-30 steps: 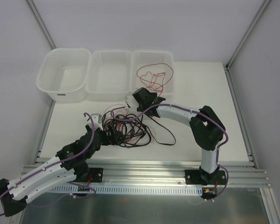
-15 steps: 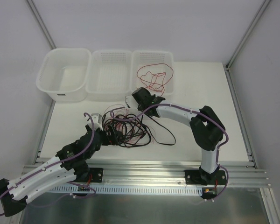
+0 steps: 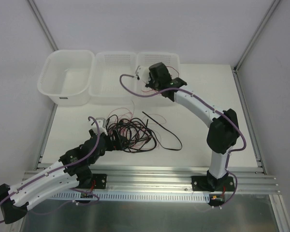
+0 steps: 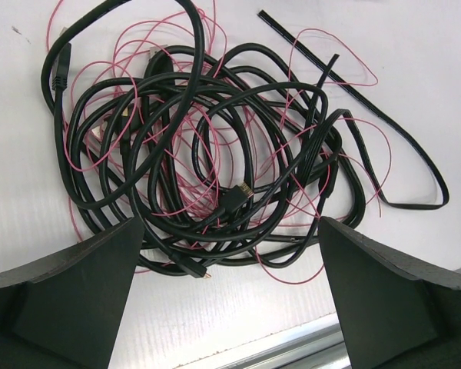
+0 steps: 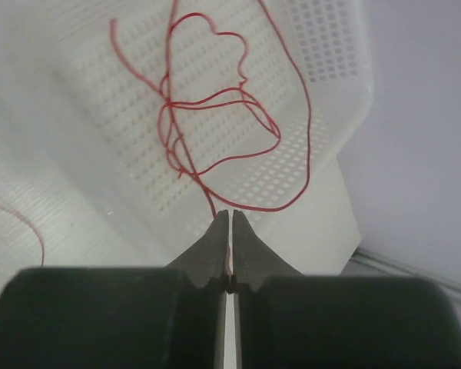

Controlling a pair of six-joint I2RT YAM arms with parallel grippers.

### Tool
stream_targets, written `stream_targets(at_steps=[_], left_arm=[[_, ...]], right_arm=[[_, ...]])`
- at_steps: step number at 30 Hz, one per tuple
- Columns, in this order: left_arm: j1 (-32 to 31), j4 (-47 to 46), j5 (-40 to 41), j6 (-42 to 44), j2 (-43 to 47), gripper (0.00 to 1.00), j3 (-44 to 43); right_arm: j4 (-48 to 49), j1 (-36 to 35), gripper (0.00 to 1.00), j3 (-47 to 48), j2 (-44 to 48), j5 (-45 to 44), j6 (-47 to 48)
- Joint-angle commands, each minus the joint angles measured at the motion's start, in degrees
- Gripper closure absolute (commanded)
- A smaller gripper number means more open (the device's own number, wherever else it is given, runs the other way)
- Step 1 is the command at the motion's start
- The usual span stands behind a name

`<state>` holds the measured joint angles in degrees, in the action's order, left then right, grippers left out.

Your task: Untangle the cables

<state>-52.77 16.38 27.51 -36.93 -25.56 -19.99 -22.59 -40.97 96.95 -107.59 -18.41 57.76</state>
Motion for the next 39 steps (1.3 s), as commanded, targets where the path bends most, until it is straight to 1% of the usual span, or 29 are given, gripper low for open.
stream_targets(at_steps=[1,3,4,6,7,8,13,17,20,22,23,25,26,27,28,30,31,33,34,36,37,39], left_arm=[[0.39,-0.47,-0.79,-1.30,-0.54,0.01,-0.93],[0.39,-0.47,-0.88,-1.57,-0.63,0.01,-0.67],[0.39,-0.47,-1.05,-1.66,-0.72,0.01,-0.67],[0.39,-0.47,-1.23,-1.92,-0.89,0.01,-0.49],[0.39,-0.47,-1.40,-2.01,-1.07,0.01,-0.49],[0.39,-0.47,-1.40,-2.10,-1.16,0.01,-0.40],[0.30,-0.65,-1.75,-1.92,-2.65,0.01,-0.58],[0.39,-0.91,-2.11,-1.92,-3.70,0.01,-0.93],[0.30,-1.35,-2.81,-1.92,-4.58,0.01,-1.10],[0.39,-1.53,-3.25,-1.92,-4.93,0.01,-1.11],[0.39,-1.53,-3.60,-1.92,-5.02,0.01,-1.11],[0.39,-1.53,-3.86,-1.92,-5.20,0.01,-1.11],[0.39,-1.53,-3.95,-1.92,-5.29,0.01,-1.11],[0.39,-1.62,-4.04,-1.92,-5.37,0.01,-1.11],[0.39,-1.62,-4.04,-1.83,-5.46,0.01,-1.11],[0.39,-1.62,-4.22,-1.83,-5.99,0.01,-1.28],[0.39,-1.70,-4.39,-1.83,-6.08,0.01,-1.37],[0.39,-1.70,-4.65,-1.83,-6.69,0.01,-1.72],[0.39,-1.70,-4.83,-1.92,-6.87,0.01,-1.81],[0.39,-1.70,-5.35,-1.92,-7.22,0.01,-1.98],[0.39,-1.70,-5.53,-1.92,-7.22,0.01,-2.07],[0.39,-1.79,-5.80,-1.92,-7.31,0.01,-2.07]], right_arm=[[2.63,7.02,0.99,6.49,-3.66,3.56,-11.14],[3.78,9.14,0.99,9.29,-6.21,5.31,-14.67],[3.87,11.16,0.99,10.18,-9.01,7.49,-18.69],[2.47,13.10,0.99,12.64,-11.92,10.32,-22.84],[1.51,14.68,0.99,15.18,-14.46,13.81,-24.43],[0.36,15.21,0.99,16.07,-15.79,15.32,-27.32],[-1.31,16.62,0.99,18.01,-20.98,23.23,-32.61],[-1.50,17.06,0.99,17.14,-23.71,27.37,-36.04],[-1.32,17.15,0.99,17.05,-25.21,28.87,-38.07],[-1.58,17.15,0.97,17.40,-24.95,29.83,-38.77],[-1.75,17.07,0.92,17.31,-24.43,30.10,-38.86],[-1.76,17.07,0.86,17.05,-22.14,30.45,-38.86],[-1.67,17.15,0.75,16.79,-21.27,30.46,-38.86],[-1.67,17.15,0.70,16.52,-19.26,30.54,-38.86],[-1.67,17.15,0.61,16.35,-18.37,30.54,-38.69],[-2.02,17.15,0.53,16.34,-16.52,30.37,-38.60],[-2.19,17.07,0.46,16.26,-14.86,30.28,-38.51],[-2.37,17.15,0.38,16.26,-13.62,30.02,-38.51],[-2.72,17.15,0.32,16.34,-12.48,29.84,-38.51],[-2.90,17.06,0.26,16.08,-11.24,30.01,-38.60],[-3.16,17.15,0.21,15.91,-10.11,30.10,-38.68],[-3.60,16.98,0.19,15.73,-8.70,30.19,-38.60]])
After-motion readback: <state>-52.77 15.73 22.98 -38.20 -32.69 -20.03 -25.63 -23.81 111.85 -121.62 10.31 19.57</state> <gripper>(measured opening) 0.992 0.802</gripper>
